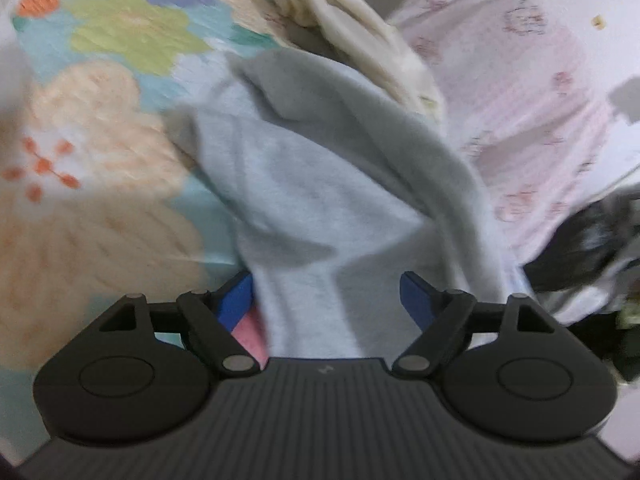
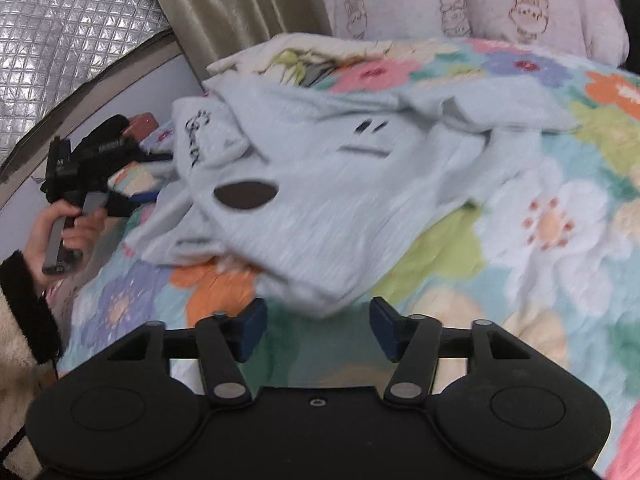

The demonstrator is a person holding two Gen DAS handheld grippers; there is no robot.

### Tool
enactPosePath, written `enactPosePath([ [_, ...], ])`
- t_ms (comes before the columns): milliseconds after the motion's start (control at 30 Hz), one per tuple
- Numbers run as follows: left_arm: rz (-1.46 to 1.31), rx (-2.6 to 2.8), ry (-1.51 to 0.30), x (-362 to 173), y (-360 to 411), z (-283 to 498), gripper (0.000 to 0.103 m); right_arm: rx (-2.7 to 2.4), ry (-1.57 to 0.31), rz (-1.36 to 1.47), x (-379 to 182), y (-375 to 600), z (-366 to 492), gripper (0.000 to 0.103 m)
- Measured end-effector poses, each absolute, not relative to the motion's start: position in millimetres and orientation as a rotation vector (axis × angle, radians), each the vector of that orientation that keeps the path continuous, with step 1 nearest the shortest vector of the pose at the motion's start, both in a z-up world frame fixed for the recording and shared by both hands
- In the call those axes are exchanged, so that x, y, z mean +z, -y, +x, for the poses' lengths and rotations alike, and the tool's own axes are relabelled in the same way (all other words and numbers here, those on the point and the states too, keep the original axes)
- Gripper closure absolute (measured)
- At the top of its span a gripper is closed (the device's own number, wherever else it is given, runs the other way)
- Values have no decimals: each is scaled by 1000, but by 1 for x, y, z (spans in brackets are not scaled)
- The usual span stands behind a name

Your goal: Fold clothes

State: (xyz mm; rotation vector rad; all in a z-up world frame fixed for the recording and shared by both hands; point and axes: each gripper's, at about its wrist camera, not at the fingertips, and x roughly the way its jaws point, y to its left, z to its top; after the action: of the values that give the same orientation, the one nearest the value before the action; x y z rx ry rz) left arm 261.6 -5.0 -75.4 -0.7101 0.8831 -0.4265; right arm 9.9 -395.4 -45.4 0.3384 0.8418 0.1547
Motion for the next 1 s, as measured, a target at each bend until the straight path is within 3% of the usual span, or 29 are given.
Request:
enactPosePath([
  [33,-716,-440,-882,-78,8,260,27,143,-846,360,-51,393,11,34],
  [67,-711,-431,-867,-80,11,258,47,132,-843,376,-55,392,12,33],
  [100,-688,-413,-853,-82,15,257,78,121,-829,394,-61,390,13,30],
  [133,-643,-398,-850,-84,21,257,93,110,-809,414,-64,389,16,23],
  [167,-590,-383,-851,-85,27,258,98,91,-785,439,-67,389,21,22],
  [233,-542,-353,-812,-75,29,251,99,30,-742,447,-65,389,34,25],
  [267,-523,-337,-789,-69,29,248,99,0,-731,425,-62,388,40,34],
  [300,-489,-304,-766,-57,26,243,99,-29,-719,403,-59,387,46,75],
  [333,-446,-252,-747,-42,20,238,99,-51,-708,327,-51,383,50,85],
  [467,-401,-141,-644,-5,-23,210,99,-166,-617,38,2,376,53,86],
  [600,-485,-119,-628,1,-44,191,99,-280,-501,-27,62,398,46,87],
  [733,-391,-154,-534,32,-17,169,99,-392,-435,-247,84,380,36,88],
  [800,-359,-194,-468,51,-9,152,99,-404,-395,-227,97,379,23,88],
  [900,-430,-253,-427,71,-12,138,99,-356,-467,-195,96,404,42,87],
  [1000,-412,-239,-445,68,-10,141,99,-304,-545,-164,93,430,62,80],
])
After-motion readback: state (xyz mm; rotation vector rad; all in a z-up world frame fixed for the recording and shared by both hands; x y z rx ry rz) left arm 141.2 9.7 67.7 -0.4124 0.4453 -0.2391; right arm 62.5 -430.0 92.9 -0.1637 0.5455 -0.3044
